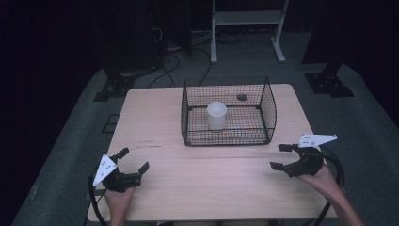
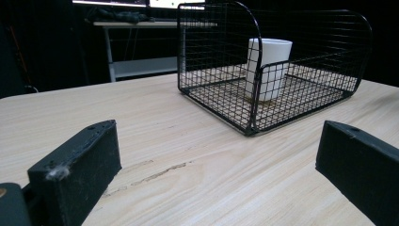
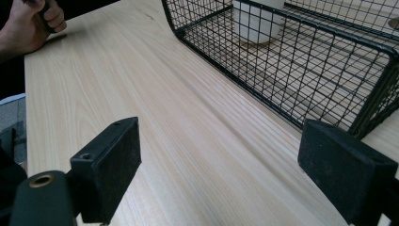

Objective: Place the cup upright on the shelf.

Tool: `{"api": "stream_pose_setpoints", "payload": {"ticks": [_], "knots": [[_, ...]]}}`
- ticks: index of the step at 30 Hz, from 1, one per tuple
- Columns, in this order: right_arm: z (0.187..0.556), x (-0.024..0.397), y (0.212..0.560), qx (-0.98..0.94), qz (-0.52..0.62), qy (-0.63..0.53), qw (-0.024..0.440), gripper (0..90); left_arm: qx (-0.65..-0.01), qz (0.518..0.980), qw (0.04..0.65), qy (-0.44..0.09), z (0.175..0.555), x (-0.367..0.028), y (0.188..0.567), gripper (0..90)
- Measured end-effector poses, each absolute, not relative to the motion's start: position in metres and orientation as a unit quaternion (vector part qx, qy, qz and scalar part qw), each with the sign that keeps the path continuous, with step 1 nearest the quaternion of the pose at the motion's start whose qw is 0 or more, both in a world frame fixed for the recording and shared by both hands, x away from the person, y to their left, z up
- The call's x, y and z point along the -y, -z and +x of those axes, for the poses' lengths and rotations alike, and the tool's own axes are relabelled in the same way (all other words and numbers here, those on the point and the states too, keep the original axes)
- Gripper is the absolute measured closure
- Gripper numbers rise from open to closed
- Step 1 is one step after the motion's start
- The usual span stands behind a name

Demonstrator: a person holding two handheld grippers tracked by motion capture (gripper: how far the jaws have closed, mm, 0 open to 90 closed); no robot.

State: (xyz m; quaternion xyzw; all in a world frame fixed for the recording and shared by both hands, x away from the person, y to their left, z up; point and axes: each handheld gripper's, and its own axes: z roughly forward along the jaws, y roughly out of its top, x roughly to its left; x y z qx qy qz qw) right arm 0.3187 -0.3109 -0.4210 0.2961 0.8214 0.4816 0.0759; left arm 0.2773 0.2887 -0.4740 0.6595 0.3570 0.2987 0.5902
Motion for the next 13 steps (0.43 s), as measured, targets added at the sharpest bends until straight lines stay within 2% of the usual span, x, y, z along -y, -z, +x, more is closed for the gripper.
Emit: {"api": "stream_pose_setpoints", "payload": {"ticks": [13], "knots": [[0.296, 0.329, 0.444, -0.818, 0.318, -0.472, 0.084, 13.3, -0.360, 0.661, 0.587, -0.300, 0.277, -0.288, 0.474, 0.0]]}}
